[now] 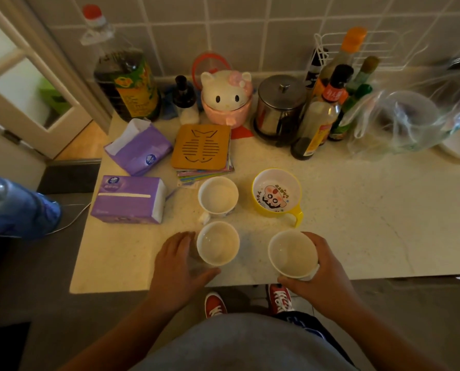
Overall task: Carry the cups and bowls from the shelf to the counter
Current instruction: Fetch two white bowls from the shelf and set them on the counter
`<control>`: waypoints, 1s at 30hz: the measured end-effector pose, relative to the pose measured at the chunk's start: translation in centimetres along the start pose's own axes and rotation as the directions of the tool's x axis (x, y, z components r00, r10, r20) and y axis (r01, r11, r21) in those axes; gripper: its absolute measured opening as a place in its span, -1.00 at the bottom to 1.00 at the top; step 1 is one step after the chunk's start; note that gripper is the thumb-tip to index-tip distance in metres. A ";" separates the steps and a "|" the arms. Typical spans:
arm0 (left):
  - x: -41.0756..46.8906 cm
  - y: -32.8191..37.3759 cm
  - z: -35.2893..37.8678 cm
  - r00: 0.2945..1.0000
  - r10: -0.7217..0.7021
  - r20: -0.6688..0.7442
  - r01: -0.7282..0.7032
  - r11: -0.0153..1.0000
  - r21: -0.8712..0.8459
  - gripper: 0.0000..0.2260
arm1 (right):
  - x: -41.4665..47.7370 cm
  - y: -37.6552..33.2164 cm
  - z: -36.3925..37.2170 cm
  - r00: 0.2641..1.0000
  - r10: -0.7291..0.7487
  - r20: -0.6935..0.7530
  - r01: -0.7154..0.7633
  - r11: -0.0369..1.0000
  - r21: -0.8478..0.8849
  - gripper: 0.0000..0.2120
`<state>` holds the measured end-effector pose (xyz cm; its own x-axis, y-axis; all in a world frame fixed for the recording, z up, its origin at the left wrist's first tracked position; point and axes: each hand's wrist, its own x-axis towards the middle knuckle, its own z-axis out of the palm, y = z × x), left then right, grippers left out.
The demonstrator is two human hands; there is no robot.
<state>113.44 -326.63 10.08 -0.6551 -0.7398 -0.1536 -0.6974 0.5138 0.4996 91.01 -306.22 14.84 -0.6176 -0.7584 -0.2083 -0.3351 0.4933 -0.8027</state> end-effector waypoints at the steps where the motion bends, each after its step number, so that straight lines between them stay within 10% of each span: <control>1: -0.1 -0.6 0.1 1.000 0.022 -0.001 -0.022 0.995 0.094 -0.10 | 0.1 0.2 0.3 1.000 0.002 -0.004 -0.002 1.000 0.005 -0.12; 30: -0.8 -2.6 0.9 0.997 -0.023 0.067 -0.001 0.943 0.332 -0.06 | 3.0 3.6 4.7 0.991 0.015 -0.137 -0.017 1.000 -0.016 -0.06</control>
<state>115.51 -327.01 8.08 -0.6571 -0.7204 -0.2219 -0.7538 0.6295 0.1884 91.30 -308.73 8.73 -0.7139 -0.6856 -0.1420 -0.3359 0.5134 -0.7897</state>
